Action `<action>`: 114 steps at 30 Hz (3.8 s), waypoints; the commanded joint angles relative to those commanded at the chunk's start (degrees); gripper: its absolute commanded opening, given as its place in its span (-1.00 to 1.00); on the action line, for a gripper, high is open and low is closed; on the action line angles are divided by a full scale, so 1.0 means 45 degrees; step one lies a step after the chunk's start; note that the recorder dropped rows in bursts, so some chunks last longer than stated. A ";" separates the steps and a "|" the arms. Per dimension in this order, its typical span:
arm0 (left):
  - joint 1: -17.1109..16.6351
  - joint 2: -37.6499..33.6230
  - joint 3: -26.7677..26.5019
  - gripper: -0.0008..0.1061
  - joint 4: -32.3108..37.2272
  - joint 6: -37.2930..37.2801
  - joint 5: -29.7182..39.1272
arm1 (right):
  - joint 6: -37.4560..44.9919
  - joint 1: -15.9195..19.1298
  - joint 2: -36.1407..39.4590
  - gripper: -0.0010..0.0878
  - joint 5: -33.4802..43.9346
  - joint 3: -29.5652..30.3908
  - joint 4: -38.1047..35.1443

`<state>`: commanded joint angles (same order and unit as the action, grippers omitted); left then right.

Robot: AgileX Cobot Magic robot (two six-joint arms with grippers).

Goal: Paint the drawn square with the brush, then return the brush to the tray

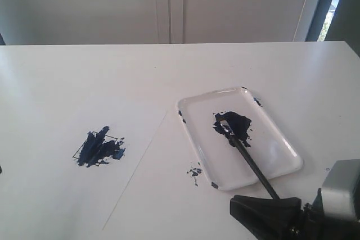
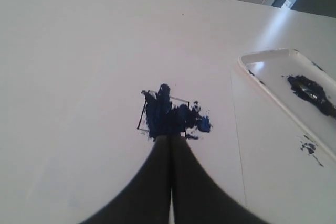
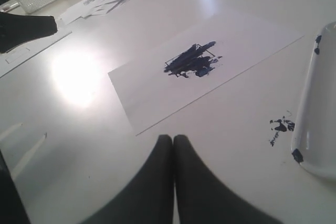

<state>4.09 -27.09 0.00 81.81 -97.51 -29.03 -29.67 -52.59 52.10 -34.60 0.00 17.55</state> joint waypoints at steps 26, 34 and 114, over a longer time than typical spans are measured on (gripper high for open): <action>0.0000 0.0105 0.0000 -0.98 -0.0486 0.1275 -0.2217 | 0.0107 0.0000 0.0000 -0.98 -0.3252 0.0000 0.2490; 0.0000 0.0105 0.0000 -0.98 0.0025 0.1275 -0.2634 | -0.0633 0.0000 0.0000 -0.98 -0.0314 0.0000 0.1454; 0.0156 0.6019 0.0000 -0.98 0.0593 0.1075 -0.4284 | -0.1596 0.0022 -1.1579 -0.98 -0.0320 0.0000 0.1484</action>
<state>4.79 0.00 0.00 84.48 -92.67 -48.31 -36.85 -52.49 0.00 -36.04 0.00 24.22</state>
